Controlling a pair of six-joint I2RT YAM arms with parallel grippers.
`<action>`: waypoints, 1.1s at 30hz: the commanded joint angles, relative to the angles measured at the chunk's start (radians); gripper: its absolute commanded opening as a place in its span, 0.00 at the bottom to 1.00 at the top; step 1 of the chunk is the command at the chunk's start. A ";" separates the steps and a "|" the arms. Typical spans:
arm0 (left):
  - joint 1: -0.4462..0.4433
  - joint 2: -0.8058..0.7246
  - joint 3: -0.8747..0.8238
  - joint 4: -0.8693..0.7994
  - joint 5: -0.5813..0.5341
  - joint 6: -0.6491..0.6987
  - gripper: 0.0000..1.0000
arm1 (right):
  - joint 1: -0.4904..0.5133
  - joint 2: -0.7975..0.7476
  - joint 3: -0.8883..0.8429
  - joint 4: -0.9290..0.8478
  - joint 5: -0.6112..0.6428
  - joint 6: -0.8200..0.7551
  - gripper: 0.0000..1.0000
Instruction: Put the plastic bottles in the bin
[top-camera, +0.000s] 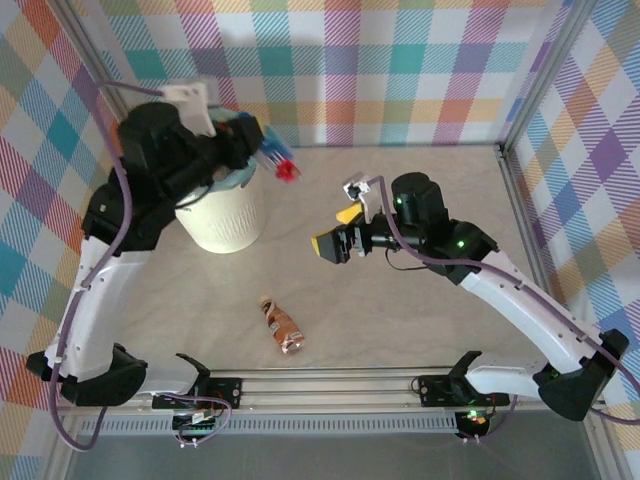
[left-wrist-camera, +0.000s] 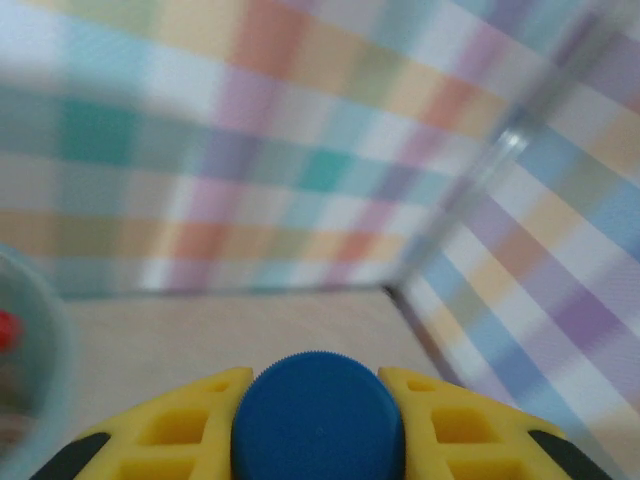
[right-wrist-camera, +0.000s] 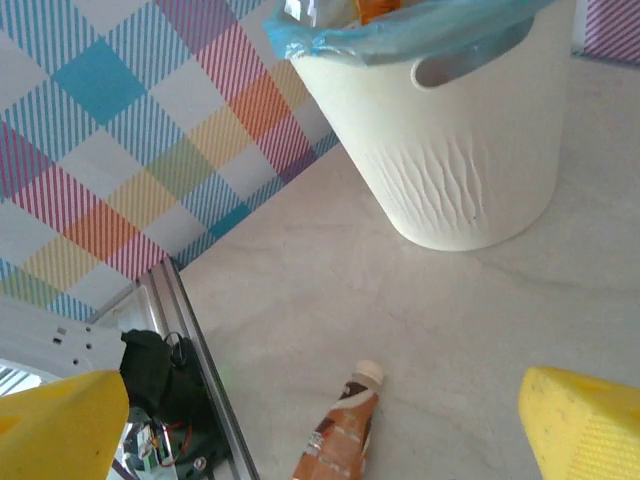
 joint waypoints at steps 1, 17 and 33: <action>0.085 0.077 0.092 -0.044 -0.189 0.141 0.00 | 0.015 0.049 0.069 0.040 -0.015 0.022 1.00; 0.519 0.348 0.250 0.037 -0.121 0.078 0.00 | 0.098 0.240 0.179 0.037 -0.088 0.019 1.00; 0.521 0.483 0.104 0.074 -0.010 0.253 0.32 | 0.110 0.322 0.222 -0.005 -0.103 -0.016 0.99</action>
